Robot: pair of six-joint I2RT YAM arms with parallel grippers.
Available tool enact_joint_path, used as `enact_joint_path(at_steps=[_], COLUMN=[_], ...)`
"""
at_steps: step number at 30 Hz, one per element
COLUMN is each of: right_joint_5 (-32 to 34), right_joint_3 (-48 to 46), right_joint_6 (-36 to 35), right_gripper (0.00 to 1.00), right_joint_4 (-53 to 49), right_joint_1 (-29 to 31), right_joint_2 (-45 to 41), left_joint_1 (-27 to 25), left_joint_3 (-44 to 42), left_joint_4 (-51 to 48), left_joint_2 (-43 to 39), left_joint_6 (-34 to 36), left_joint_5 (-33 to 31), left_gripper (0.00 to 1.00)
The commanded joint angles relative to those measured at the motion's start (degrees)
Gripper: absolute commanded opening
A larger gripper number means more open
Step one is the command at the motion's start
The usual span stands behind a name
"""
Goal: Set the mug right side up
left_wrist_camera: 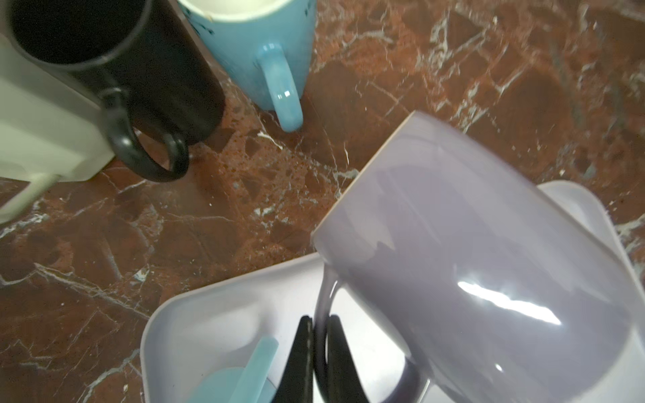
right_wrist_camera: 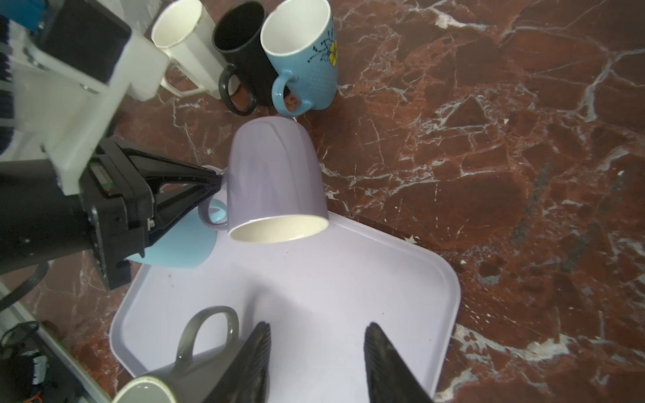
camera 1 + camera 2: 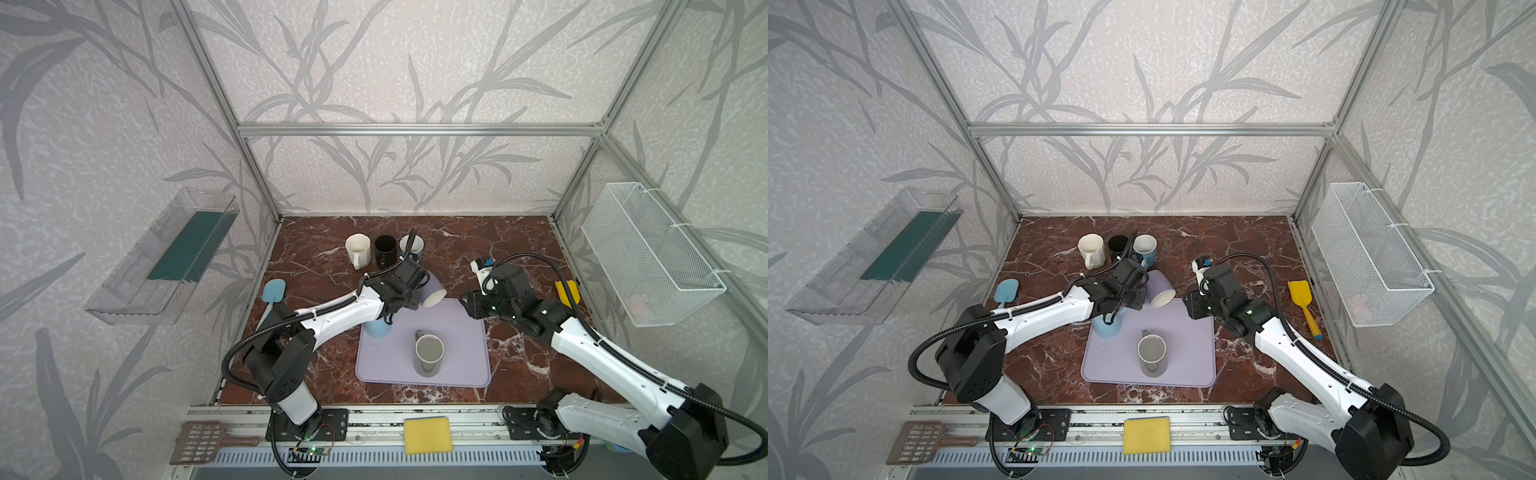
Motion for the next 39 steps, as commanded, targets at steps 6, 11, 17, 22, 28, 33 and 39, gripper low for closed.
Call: enact_joint_path(at_steps=[6,11,17,22,28,33,39], right_joint_5=[-3.1,-1.8,-1.6,-1.0,0.0,0.4,1.1], right_joint_3=[-6.0,-7.0,-6.3,-5.7,-4.7,-3.8,-2.8], right_joint_6=[12.0,12.9,11.4,10.3,8.8,7.8,6.9], right_gripper=[0.46,0.46,0.46,0.46,0.47,0.47,0.47], right_joint_4=[14.9,15.7,13.2,12.3,11.3,10.5,9.3], right_joint_1=[0.7,1.4,1.4,1.3,1.3,1.2,1.2], right_joint_2=[-3.6,-3.5,-3.6,-3.6,-3.3,-3.1,-2.9], left_joint_1=[1.4,1.8,1.9,1.9,1.8,1.3,-0.2], left_joint_3=[0.6,0.3,-0.7,-2.8,-5.0,-7.0,-9.5], left_joint_4=[8.3,7.6,1.8,-1.1,-6.9,-12.0,-15.3], left_joint_2=[-7.4,-7.8,-8.0,-10.8,-16.0,-19.6,-22.5], left_joint_6=[-8.9,-9.6,-9.1,-8.0,-7.0,-6.4,-7.1], left_joint_5=[-3.7,-3.1,-3.5,-2.9,-1.4,0.3,1.2], left_gripper=[0.0,0.0,0.0,0.0,0.02,0.09,0.16])
